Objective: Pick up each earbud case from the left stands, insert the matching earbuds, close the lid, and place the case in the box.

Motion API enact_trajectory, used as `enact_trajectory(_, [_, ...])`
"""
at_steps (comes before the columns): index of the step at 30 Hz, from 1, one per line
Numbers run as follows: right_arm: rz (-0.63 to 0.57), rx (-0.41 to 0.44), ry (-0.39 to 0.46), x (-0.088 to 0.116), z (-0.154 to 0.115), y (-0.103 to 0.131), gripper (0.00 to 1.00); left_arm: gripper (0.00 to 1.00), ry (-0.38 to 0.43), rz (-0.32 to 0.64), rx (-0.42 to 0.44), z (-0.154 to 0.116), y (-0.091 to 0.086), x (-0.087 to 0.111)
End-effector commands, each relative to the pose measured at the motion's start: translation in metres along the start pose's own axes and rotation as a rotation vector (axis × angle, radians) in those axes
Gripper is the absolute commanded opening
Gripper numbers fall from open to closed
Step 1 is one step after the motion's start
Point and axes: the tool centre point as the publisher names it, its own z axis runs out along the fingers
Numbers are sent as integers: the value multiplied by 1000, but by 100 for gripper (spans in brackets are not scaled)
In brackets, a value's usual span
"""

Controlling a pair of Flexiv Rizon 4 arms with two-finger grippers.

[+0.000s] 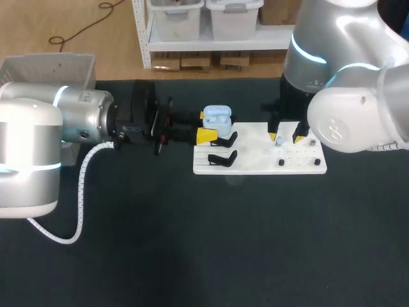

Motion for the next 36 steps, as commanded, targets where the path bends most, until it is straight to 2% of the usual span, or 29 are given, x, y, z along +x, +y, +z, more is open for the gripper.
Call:
enact_trajectory(1, [-4, -6, 13, -10, 10, -1, 49, 0, 0, 1, 0, 0, 0, 0])
enact_trajectory(15, [-17, -13, 24, -15, 22, -3, 42, 0, 0, 1, 0, 0, 0, 0])
enact_trajectory(36, [-25, -25, 26, -9, 22, -3, 37, 0, 0, 1, 0, 0, 0, 0])
